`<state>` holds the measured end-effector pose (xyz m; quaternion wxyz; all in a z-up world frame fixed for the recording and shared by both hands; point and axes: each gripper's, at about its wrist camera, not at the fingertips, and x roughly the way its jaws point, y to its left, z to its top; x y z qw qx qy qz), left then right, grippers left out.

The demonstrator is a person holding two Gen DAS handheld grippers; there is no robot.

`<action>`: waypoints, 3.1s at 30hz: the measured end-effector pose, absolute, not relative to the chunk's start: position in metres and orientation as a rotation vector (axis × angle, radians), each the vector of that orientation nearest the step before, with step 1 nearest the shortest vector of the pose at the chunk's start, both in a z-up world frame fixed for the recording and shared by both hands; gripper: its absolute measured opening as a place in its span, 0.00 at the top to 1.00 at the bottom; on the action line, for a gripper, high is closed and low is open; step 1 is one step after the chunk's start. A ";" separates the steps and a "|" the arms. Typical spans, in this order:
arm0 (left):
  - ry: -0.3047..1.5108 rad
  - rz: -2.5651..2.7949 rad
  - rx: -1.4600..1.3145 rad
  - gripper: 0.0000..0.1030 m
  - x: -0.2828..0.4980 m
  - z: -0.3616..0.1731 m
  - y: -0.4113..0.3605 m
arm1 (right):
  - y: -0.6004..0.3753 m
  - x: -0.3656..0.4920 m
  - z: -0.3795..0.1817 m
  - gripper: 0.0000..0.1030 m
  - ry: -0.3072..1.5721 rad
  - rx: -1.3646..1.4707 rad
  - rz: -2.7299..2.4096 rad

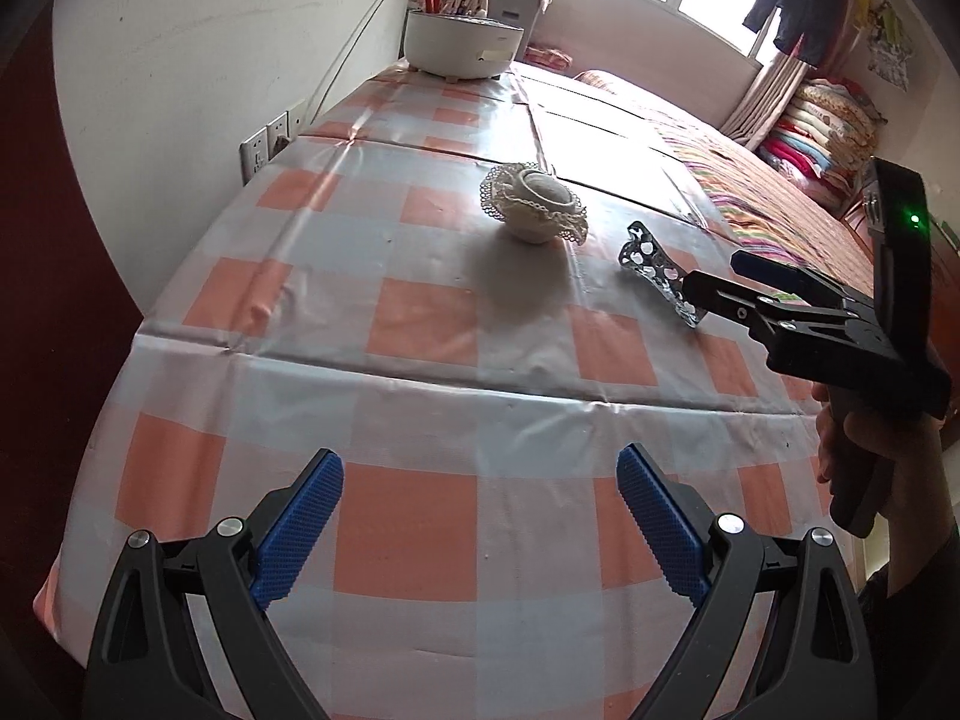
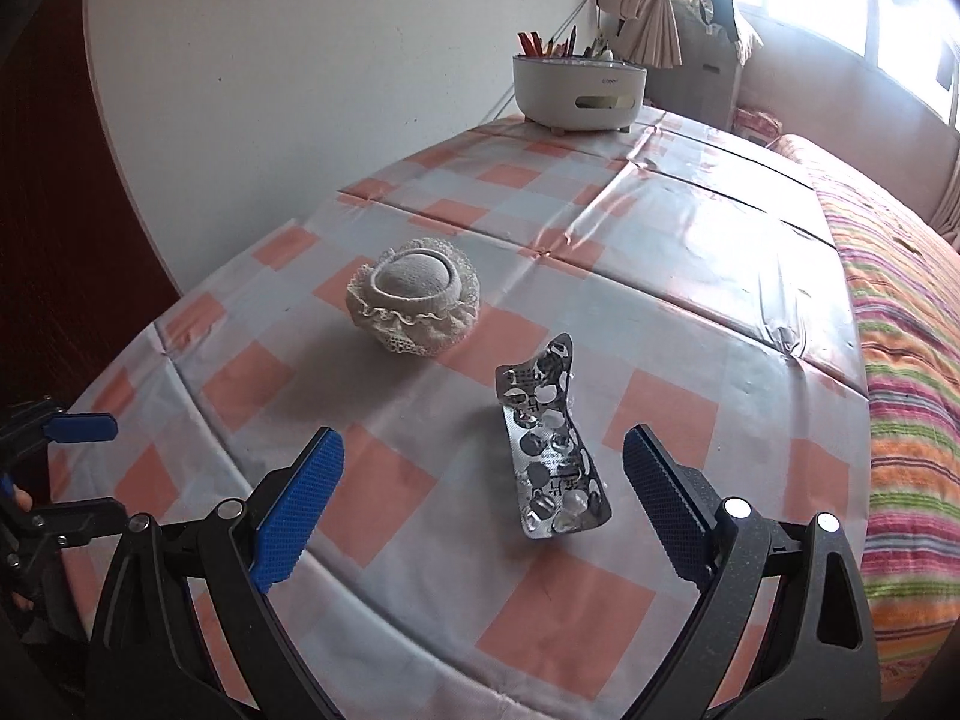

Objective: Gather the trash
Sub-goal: 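Grasp the silver pill blister pack with the right tool, then grasp the beige lace cushion with the left tool while the right tool lifts the blister, then carry the blister pack and lace cushion over the cream bin with both tools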

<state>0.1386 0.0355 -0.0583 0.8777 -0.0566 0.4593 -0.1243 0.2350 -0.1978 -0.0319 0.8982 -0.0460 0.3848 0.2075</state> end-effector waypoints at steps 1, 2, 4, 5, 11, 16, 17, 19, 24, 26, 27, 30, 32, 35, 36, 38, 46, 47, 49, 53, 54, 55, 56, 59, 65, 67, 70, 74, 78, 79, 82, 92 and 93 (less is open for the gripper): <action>0.960 -0.256 -0.118 0.13 0.139 -0.058 0.037 | -0.198 0.239 -0.035 0.10 0.812 -0.102 0.432; 0.960 -0.255 -0.119 0.13 0.139 -0.059 0.039 | -0.197 0.244 -0.038 0.10 0.822 -0.106 0.431; 0.959 -0.254 -0.118 0.13 0.139 -0.058 0.041 | -0.198 0.252 -0.045 0.10 0.848 -0.129 0.422; 0.959 -0.253 -0.117 0.13 0.138 -0.058 0.041 | -0.198 0.255 -0.047 0.11 0.856 -0.135 0.422; 0.963 -0.253 -0.112 0.13 0.139 -0.058 0.041 | -0.205 0.267 -0.055 0.23 0.897 -0.137 0.411; 0.961 -0.252 -0.106 0.13 0.137 -0.056 0.041 | -0.209 0.265 -0.057 0.30 0.922 -0.114 0.415; 0.961 -0.250 -0.104 0.13 0.138 -0.056 0.041 | -0.209 0.266 -0.058 0.30 0.925 -0.118 0.407; 0.963 -0.246 -0.101 0.13 0.139 -0.055 0.042 | -0.209 0.267 -0.060 0.34 0.923 -0.130 0.404; 0.962 -0.237 -0.088 0.13 0.144 -0.054 0.041 | -0.218 0.266 -0.054 0.70 0.909 -0.067 0.404; 0.960 -0.235 -0.085 0.13 0.147 -0.054 0.040 | -0.225 0.263 -0.051 0.70 0.895 -0.027 0.399; 0.958 -0.235 -0.082 0.13 0.150 -0.053 0.039 | -0.228 0.260 -0.049 0.70 0.893 -0.010 0.398; 0.958 -0.228 -0.074 0.13 0.162 -0.053 0.035 | -0.236 0.251 -0.047 0.70 0.886 0.040 0.398; 0.965 -0.231 -0.082 0.13 0.174 -0.054 0.032 | -0.245 0.242 -0.041 0.70 0.871 0.122 0.424; 0.966 -0.238 -0.071 0.13 0.194 -0.052 0.023 | -0.257 0.220 -0.021 0.70 0.817 0.192 0.441; 0.965 -0.248 -0.063 0.13 0.201 -0.052 0.018 | -0.261 0.212 -0.013 0.70 0.795 0.215 0.448; 0.964 -0.249 -0.058 0.13 0.214 -0.050 0.010 | -0.268 0.192 0.005 0.70 0.745 0.245 0.451; 0.982 -0.248 -0.012 0.13 0.275 -0.055 -0.027 | -0.269 0.105 0.049 0.70 0.594 0.328 0.495; 0.984 -0.251 -0.010 0.13 0.282 -0.056 -0.031 | -0.266 0.092 0.051 0.70 0.577 0.336 0.505; 0.984 -0.228 0.012 0.13 0.297 -0.058 -0.040 | -0.262 0.080 0.052 0.70 0.557 0.351 0.521; 1.024 -0.228 0.028 0.13 0.324 -0.070 -0.050 | -0.262 0.062 0.050 0.70 0.536 0.374 0.537; 1.035 -0.217 0.017 0.13 0.330 -0.074 -0.051 | -0.264 0.061 0.049 0.70 0.534 0.384 0.546; 1.040 -0.217 0.011 0.13 0.334 -0.076 -0.052 | -0.265 0.060 0.048 0.70 0.531 0.385 0.548; 1.045 -0.219 0.005 0.13 0.338 -0.079 -0.053 | -0.266 0.059 0.049 0.70 0.523 0.384 0.544; 1.024 -0.193 0.014 0.13 0.342 -0.083 -0.055 | -0.271 0.059 0.047 0.70 0.508 0.400 0.551; 0.948 -0.180 0.097 0.30 0.335 -0.078 -0.065 | -0.287 0.061 0.047 0.70 0.482 0.416 0.522; 0.952 -0.201 0.093 0.49 0.332 -0.078 -0.066 | -0.294 0.059 0.047 0.70 0.473 0.427 0.511; 0.944 -0.225 0.108 0.51 0.322 -0.077 -0.071 | -0.303 0.057 0.045 0.70 0.467 0.438 0.484; 0.934 -0.251 0.125 0.52 0.305 -0.077 -0.076 | -0.315 0.054 0.042 0.70 0.459 0.450 0.453; 0.923 -0.291 0.119 0.52 0.281 -0.073 -0.081 | -0.330 0.049 0.038 0.70 0.449 0.476 0.416; 0.920 -0.300 0.119 0.52 0.276 -0.073 -0.083 | -0.333 0.048 0.037 0.70 0.450 0.479 0.407; 0.903 -0.334 0.122 0.52 0.255 -0.066 -0.090 | -0.341 0.044 0.035 0.70 0.443 0.483 0.379; 0.844 -0.458 0.128 0.52 0.193 -0.042 -0.119 | -0.378 0.022 0.023 0.70 0.429 0.490 0.239; 0.841 -0.474 0.132 0.52 0.187 -0.040 -0.123 | -0.384 0.020 0.021 0.70 0.428 0.493 0.223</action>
